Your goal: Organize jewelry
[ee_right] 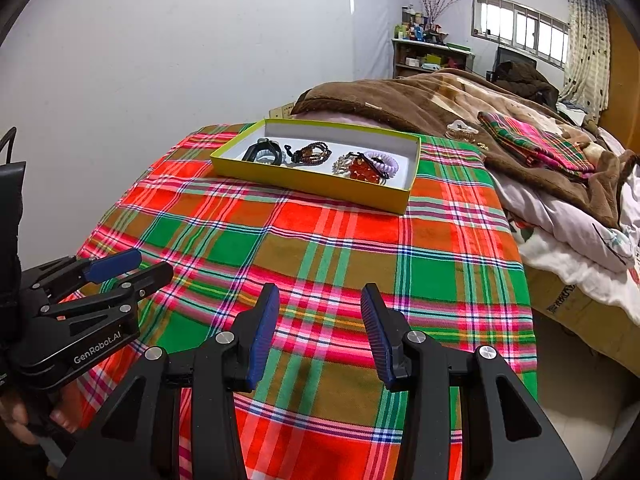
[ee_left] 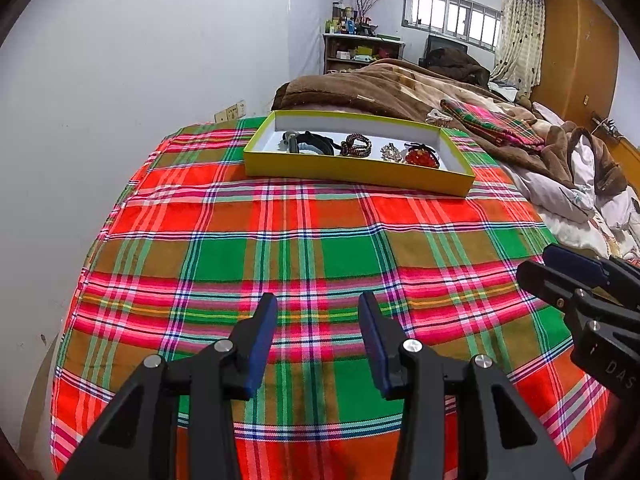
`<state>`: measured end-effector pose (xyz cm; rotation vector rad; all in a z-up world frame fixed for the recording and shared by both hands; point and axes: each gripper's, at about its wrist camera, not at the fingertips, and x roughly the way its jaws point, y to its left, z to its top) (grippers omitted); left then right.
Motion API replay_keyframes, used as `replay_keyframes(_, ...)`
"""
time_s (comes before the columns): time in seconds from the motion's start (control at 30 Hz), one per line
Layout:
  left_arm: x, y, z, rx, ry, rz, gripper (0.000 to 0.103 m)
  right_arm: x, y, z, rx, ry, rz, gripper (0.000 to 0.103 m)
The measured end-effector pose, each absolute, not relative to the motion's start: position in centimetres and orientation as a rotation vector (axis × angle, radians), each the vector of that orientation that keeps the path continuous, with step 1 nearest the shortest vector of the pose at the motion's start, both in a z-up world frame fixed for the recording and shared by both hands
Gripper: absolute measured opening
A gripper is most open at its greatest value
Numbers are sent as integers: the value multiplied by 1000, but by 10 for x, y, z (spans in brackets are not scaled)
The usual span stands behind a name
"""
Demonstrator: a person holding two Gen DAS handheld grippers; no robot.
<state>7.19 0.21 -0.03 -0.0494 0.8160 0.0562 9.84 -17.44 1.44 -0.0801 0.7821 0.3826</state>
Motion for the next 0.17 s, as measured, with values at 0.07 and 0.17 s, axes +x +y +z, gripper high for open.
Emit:
replay_keyframes(0.07, 72, 2, 0, -51, 815, 56, 44, 98, -176, 15, -78, 782, 383, 43)
replay_keyframes(0.17, 72, 2, 0, -43, 810, 58, 44, 98, -176, 15, -80, 782, 382, 43)
